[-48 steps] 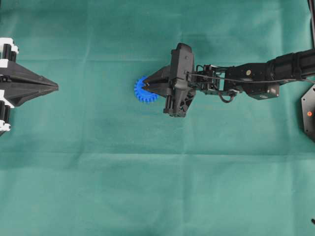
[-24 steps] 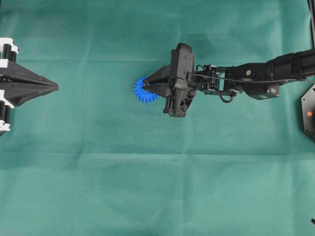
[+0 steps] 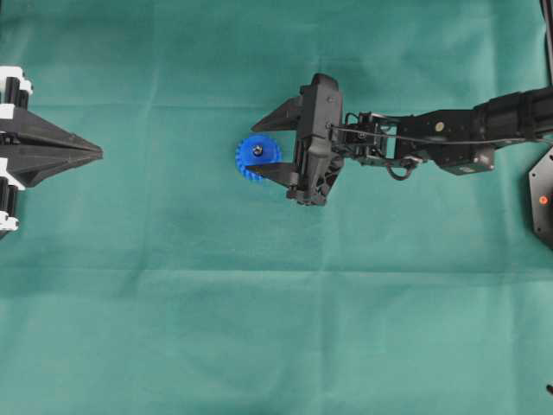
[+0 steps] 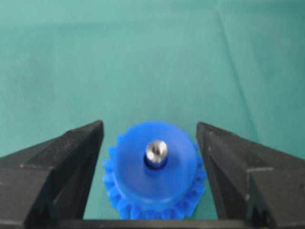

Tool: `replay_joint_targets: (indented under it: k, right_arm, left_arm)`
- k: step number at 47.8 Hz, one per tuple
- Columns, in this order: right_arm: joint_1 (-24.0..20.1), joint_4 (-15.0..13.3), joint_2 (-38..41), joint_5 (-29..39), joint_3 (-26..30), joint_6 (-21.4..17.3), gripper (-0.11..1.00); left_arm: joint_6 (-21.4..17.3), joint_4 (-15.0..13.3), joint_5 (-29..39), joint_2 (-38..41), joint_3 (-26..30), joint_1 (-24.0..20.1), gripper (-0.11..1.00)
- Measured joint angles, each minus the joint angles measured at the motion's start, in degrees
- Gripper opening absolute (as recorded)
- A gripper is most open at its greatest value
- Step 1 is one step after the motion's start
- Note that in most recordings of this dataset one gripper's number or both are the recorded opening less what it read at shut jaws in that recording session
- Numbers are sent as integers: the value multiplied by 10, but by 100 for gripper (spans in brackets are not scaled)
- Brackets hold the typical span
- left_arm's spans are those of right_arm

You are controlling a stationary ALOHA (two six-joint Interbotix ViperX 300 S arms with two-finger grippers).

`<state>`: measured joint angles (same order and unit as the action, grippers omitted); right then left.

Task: Insert the shaft placed at a random location into the center hole of the small gear at another random location.
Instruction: 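Open the right gripper to release the shaft, then raise the open right gripper away from the gear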

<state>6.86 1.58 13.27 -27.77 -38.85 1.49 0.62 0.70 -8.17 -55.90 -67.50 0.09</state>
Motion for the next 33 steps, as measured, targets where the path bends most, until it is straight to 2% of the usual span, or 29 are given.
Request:
replay_joint_targets:
  k: [17, 33]
  right_arm:
    - [-1, 1, -66, 47, -6, 0, 83]
    - [-1, 1, -74, 47, -12, 0, 83]
  left_arm:
    - [0, -1, 0, 0, 0, 0, 0]
    - [0, -1, 0, -1, 0, 0, 0]
